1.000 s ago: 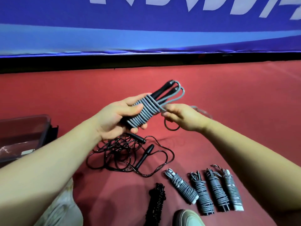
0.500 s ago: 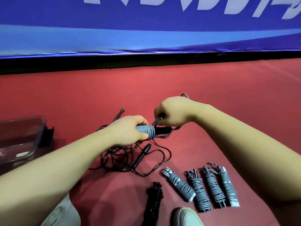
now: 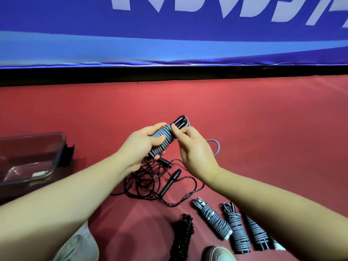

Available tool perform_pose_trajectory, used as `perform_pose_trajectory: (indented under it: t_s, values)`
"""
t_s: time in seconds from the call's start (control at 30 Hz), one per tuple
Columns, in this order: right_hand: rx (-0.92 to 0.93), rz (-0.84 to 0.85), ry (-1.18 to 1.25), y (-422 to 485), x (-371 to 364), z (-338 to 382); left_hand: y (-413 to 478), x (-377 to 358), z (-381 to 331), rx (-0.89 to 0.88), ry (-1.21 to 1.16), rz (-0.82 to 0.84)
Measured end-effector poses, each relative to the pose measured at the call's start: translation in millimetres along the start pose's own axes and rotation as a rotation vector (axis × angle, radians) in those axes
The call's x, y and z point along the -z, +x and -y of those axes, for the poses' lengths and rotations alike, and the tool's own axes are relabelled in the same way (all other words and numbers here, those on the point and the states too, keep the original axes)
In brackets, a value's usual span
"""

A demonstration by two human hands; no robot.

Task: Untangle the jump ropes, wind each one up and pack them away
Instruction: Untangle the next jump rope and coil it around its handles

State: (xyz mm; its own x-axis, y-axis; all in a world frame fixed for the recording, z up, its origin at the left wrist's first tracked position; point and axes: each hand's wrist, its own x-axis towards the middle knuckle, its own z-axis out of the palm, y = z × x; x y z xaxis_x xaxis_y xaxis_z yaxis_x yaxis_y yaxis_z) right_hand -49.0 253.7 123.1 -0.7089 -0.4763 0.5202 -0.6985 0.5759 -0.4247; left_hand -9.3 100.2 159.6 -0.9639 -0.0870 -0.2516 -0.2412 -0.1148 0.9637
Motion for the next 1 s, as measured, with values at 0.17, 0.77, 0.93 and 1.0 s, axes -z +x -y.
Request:
perform_pose_trajectory:
  t_s: [0.17, 0.77, 0.93, 1.0]
  values:
    - [-0.04, -0.165, 0.237, 15, 10, 5, -4, -8, -10, 0.017, -0.266, 0.039]
    - [-0.621, 0.385, 1.136, 40, 54, 0, -4, -5, -17, -0.1, -0.384, 0.112]
    - [-0.2, 0.277, 0.486, 37, 53, -8, -9, 1, -18, -0.059, -0.396, 0.256]
    - [-0.068, 0.271, 0.336, 36, 52, -9, -10, 2, -19, -0.057, -0.404, 0.263]
